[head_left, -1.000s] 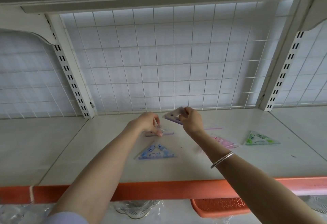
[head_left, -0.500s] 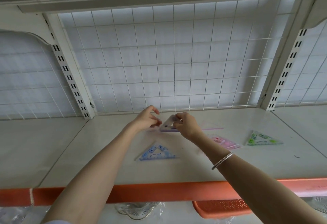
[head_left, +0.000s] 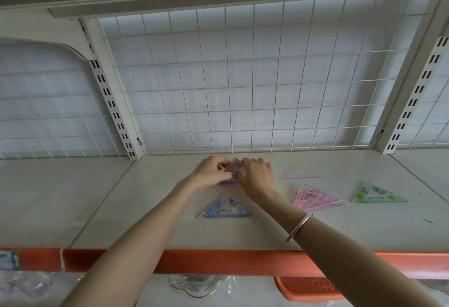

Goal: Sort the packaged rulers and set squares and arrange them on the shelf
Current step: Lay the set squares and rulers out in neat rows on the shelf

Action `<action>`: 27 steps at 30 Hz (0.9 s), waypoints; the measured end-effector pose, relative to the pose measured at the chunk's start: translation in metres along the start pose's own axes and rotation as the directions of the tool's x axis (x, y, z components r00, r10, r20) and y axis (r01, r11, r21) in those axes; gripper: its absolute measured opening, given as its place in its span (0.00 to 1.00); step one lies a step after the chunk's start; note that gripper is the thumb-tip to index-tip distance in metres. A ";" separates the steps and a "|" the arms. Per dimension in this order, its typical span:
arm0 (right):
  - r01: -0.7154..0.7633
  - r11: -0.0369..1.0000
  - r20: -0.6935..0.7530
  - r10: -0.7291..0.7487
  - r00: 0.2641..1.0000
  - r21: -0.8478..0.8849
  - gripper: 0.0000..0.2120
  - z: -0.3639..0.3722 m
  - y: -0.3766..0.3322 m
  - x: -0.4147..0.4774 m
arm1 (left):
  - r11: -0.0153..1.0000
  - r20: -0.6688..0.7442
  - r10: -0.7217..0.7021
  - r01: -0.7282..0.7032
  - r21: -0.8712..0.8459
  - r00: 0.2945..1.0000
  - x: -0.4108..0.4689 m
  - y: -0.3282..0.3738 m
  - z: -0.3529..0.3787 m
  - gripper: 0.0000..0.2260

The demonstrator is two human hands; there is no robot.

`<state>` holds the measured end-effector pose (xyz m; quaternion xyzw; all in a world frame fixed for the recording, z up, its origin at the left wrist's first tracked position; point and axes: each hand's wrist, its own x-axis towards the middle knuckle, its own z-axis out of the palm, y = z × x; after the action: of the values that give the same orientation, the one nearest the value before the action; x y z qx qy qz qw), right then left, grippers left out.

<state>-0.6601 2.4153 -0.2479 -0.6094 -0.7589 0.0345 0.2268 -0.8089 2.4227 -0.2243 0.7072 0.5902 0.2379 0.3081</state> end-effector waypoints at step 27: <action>0.033 0.970 0.341 -0.116 0.933 0.240 0.28 0.004 0.006 -0.014 | 0.883 0.079 0.078 -0.105 0.458 0.994 -0.017 -0.002 0.018 0.27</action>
<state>-0.6543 2.4042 -0.2573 -0.5335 -0.8007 0.2222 0.1576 -0.8009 2.4039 -0.2383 0.7938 0.5866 0.0844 0.1367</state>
